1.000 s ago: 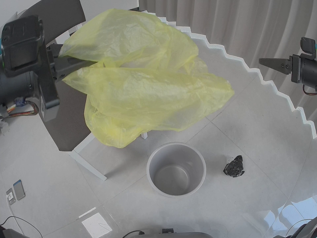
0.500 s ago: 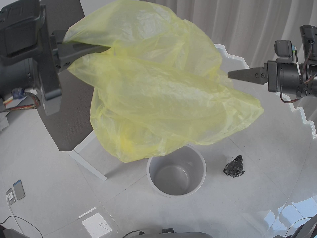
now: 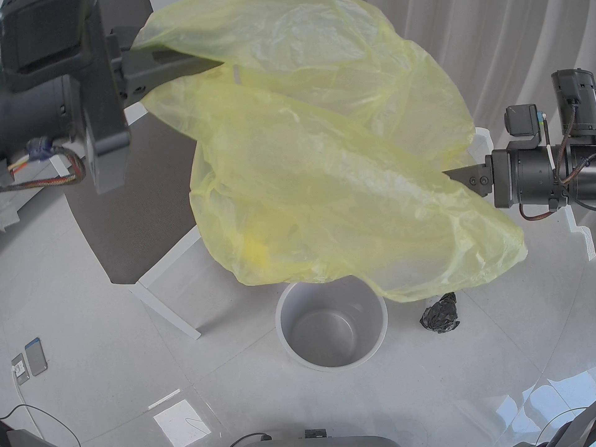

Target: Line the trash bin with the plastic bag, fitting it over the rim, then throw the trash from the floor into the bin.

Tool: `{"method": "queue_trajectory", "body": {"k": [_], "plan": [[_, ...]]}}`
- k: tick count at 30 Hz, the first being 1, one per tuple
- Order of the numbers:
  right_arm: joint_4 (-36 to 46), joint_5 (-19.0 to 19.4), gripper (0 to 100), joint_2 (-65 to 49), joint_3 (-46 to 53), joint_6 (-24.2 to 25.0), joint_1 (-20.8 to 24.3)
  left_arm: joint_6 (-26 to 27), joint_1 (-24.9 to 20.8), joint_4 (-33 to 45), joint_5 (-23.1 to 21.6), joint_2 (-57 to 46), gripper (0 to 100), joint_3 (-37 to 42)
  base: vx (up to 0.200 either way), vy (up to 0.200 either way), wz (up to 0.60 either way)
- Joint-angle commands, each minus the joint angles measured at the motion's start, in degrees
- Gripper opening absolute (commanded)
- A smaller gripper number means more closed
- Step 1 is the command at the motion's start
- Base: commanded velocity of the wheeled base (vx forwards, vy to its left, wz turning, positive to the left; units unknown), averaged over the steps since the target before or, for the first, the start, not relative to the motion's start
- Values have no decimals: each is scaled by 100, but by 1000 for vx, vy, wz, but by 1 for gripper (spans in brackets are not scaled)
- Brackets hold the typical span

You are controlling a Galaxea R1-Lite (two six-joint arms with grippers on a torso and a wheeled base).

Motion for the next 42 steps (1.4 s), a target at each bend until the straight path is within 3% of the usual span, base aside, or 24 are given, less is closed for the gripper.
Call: {"method": "queue_trajectory", "body": {"k": [1, 3, 4, 12, 16, 18, 20, 22, 25, 31, 32, 40, 42], "plan": [[-40, 2, 100, 13, 125, -66, 1, 0, -10, 1, -7, 38, 0, -64, 0, 0, 0], [-57, 2, 100, 22, 177, -128, 1, 0, -10, 1, -7, 38, 0, -64, 0, 0, 0], [-75, 2, 0, 48, 186, -207, 1, 0, -2, 1, 1, 38, 0, -73, 0, 0, 0], [-66, -7, 0, 30, 160, -189, -25, -132, 42, -7, -7, 20, 0, -47, 0, 0, 0], [-66, -139, 0, -22, 283, -145, -34, -1503, 209, -385, 450, 231, 0, -29, 0, 0, 0], [-84, -394, 0, -22, 283, -84, -17, -2101, 385, -623, 652, 319, 0, 59, 0, 0, 0], [-110, -596, 0, -22, 274, 22, 1, -2575, 534, -781, 652, 354, 0, 226, 0, 0, 0], [-295, -877, 0, -13, 283, 417, 106, -3603, 728, -1132, 652, 381, 0, 595, 0, 0, 0], [-558, -1167, 0, 39, 318, 699, 194, -4447, 842, -1475, 634, 354, 0, 1105, 0, 0, 0], [-629, -1554, 0, 101, 432, 734, 247, -5229, 1361, -1871, 423, 266, 0, 2045, 0, 0, 0], [-629, -1589, 0, 110, 476, 734, 247, -5476, 1431, -2161, 335, 258, 0, 2493, 0, 0, 0], [-655, -1598, 0, 382, 766, 707, 247, -5643, 1510, -3365, -104, 592, 0, 3864, 0, 0, 0], [-664, -1598, 0, 514, 889, 681, 256, -5906, 1431, -3769, -113, 882, 0, 4137, 0, 0, 0]]}}
